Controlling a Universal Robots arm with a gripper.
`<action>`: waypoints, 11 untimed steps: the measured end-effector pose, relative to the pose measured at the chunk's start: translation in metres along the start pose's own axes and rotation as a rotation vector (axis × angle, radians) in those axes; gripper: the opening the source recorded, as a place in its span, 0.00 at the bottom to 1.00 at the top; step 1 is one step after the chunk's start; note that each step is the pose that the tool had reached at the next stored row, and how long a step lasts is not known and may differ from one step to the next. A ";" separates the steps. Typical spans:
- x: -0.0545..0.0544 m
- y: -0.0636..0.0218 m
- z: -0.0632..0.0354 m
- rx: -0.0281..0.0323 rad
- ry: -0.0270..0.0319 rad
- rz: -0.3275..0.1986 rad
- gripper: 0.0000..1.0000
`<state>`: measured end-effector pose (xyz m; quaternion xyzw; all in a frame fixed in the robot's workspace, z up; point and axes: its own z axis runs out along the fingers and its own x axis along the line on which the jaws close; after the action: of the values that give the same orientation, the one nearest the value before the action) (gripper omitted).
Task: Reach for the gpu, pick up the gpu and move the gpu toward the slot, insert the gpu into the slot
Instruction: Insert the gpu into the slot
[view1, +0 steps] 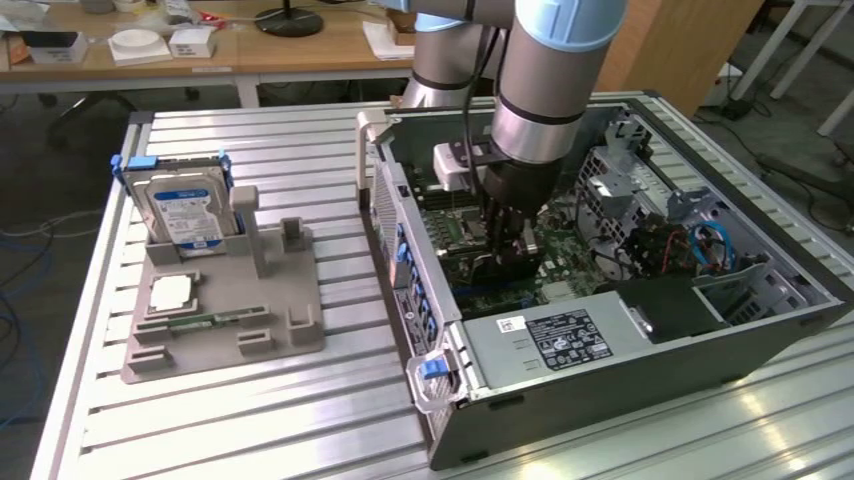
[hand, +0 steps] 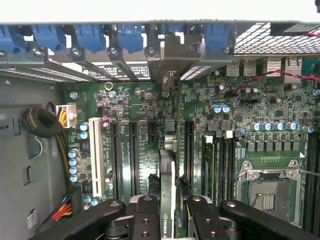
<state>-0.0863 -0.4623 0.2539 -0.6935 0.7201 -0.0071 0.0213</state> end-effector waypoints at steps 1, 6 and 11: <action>0.000 0.0001 0.0007 -0.0001 0.0001 0.000 0.25; 0.000 0.0003 0.0035 -0.0002 0.0000 0.000 0.25; 0.000 0.0003 0.0036 -0.0001 -0.0002 0.000 0.25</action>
<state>-0.0865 -0.4622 0.2503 -0.6935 0.7201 -0.0070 0.0213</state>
